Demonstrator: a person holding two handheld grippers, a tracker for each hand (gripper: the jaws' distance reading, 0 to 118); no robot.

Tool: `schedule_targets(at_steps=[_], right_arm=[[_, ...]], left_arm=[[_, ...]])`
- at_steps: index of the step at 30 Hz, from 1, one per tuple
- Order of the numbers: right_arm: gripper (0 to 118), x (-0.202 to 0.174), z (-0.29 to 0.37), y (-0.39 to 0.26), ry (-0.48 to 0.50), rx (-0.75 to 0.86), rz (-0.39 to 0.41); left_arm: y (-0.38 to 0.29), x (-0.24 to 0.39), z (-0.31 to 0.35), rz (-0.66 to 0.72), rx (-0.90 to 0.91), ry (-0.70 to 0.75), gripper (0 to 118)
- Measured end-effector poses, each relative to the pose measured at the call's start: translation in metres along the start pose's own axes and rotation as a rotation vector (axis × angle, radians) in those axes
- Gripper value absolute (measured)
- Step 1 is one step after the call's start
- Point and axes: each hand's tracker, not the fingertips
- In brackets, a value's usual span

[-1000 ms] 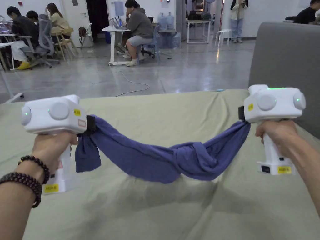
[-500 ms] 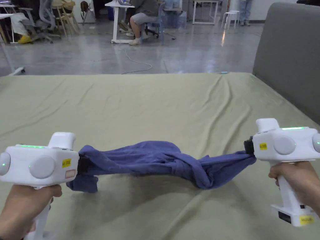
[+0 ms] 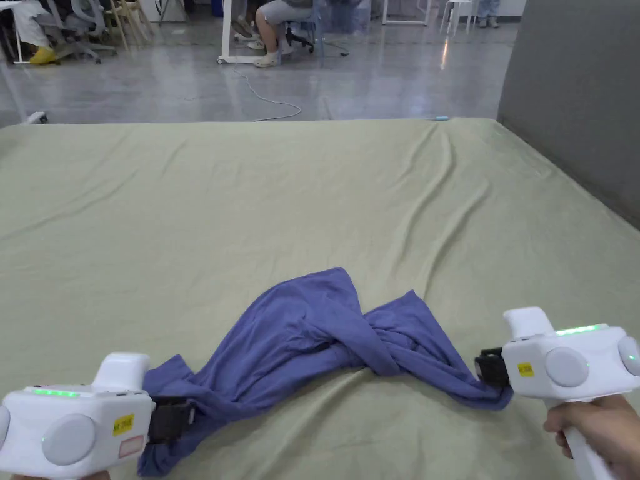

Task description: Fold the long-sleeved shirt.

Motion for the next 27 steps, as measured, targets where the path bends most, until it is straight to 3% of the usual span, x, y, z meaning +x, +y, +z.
schedule_targets(at_steps=[1, 2, 3, 5, 6, 7, 8, 9, 11, 14, 15, 17, 18, 22, 24, 27], right_arm=[[81, 0.001, 0.012, 0.006, -0.023, 0.037, -0.027], [104, 0.002, 0.029, 0.013, -0.037, 0.08, -0.042], [112, 0.002, 0.044, 0.018, -0.045, 0.132, -0.056], [111, 0.0, 0.062, 0.024, -0.02, 0.166, -0.115], [96, -0.002, 0.071, 0.024, 0.019, 0.172, -0.136], [65, -0.006, 0.074, 0.023, 0.063, 0.182, -0.136], [14, -0.009, 0.074, 0.022, 0.064, 0.169, -0.124], [0, -0.015, 0.069, 0.021, 0.046, 0.138, -0.119], [0, -0.017, 0.072, 0.018, 0.075, 0.102, -0.049], [0, -0.027, 0.064, 0.013, 0.035, 0.093, -0.037], [10, -0.026, 0.06, 0.013, 0.034, 0.082, -0.034], [74, -0.022, 0.045, 0.013, 0.012, -0.005, -0.049], [90, -0.02, 0.032, 0.012, -0.015, -0.063, -0.04], [86, -0.012, -0.016, -0.006, -0.076, -0.209, -0.008], [69, -0.009, -0.034, -0.014, -0.089, -0.266, -0.012], [67, -0.009, -0.048, -0.024, -0.059, -0.278, -0.05]], left_arm=[[0.008, 0.0, 0.009, -0.015, 0.02, -0.007, 104], [0.016, 0.0, 0.018, -0.02, 0.048, -0.009, 118], [0.025, 0.004, 0.031, -0.021, 0.14, -0.014, 118], [0.031, 0.015, 0.049, -0.035, 0.163, -0.006, 118], [0.035, 0.021, 0.054, -0.02, 0.176, 0.002, 116], [0.037, 0.027, 0.057, -0.009, 0.18, 0.016, 105], [0.037, 0.031, 0.059, -0.012, 0.195, 0.007, 63], [0.038, 0.035, 0.058, -0.023, 0.219, -0.017, 0], [0.04, 0.04, 0.053, -0.004, 0.202, -0.016, 0], [0.045, 0.032, 0.041, -0.022, 0.201, -0.033, 0], [0.048, 0.031, 0.039, -0.028, 0.205, -0.029, 0], [0.055, 0.026, 0.032, -0.037, 0.199, -0.031, 0], [0.06, 0.024, 0.027, -0.036, 0.196, -0.032, 0], [0.09, 0.021, -0.005, -0.037, 0.16, -0.04, 0], [0.107, 0.037, -0.016, -0.053, 0.138, -0.041, 0], [0.141, 0.051, -0.053, -0.084, 0.099, -0.055, 0]])
